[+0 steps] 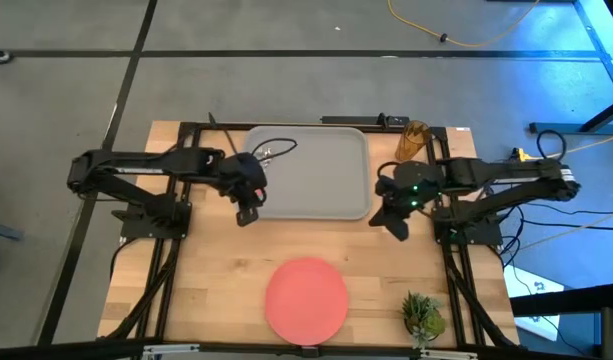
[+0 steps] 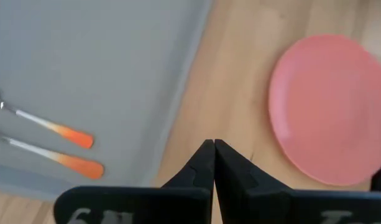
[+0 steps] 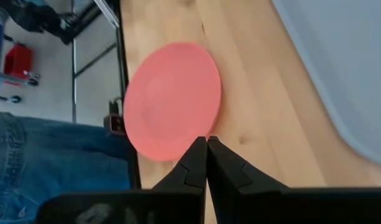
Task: Pick and place plate/cup/fork/spoon on tray
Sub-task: Put the pink plate on the gray tray
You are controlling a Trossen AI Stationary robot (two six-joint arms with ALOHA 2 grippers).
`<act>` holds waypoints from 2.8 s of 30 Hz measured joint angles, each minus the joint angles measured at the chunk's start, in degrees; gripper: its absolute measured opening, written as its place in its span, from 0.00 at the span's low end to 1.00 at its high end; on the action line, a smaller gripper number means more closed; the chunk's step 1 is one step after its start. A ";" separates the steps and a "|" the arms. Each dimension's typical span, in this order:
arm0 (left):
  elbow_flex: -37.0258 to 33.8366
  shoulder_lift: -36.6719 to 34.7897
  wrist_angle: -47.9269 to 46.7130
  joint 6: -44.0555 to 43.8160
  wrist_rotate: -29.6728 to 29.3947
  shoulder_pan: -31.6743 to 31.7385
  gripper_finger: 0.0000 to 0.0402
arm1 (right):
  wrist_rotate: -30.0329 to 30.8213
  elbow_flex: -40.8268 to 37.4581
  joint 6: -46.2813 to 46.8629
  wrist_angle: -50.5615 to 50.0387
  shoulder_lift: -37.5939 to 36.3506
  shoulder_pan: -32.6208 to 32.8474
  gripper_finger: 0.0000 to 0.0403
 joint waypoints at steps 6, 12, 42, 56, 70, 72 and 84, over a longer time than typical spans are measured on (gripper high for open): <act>0.00 -4.81 -1.20 -0.14 -2.02 -3.57 0.00 | 0.08 0.00 2.66 8.70 3.57 0.05 0.03; 0.00 -8.11 -2.59 -1.60 -5.52 -6.29 0.00 | -0.01 0.00 8.31 20.03 8.37 0.49 0.03; -0.02 -10.88 -3.81 -2.62 -8.70 -9.81 0.00 | -16.59 0.00 11.76 25.31 37.14 2.02 0.23; -0.02 -10.86 -3.79 -2.75 -8.70 -9.79 0.00 | -16.24 0.00 11.69 34.20 46.72 -0.92 0.23; -0.02 -10.86 -3.74 -3.02 -8.70 -9.70 0.00 | -16.11 -0.02 7.42 34.67 48.00 -0.89 0.23; -0.02 -10.86 -3.74 -3.03 -8.70 -9.68 0.00 | -15.83 -0.02 7.32 34.69 48.00 -0.70 0.23; -0.02 -10.86 -3.74 -3.05 -8.70 -9.68 0.00 | -14.37 -0.04 7.38 36.85 49.24 0.92 0.23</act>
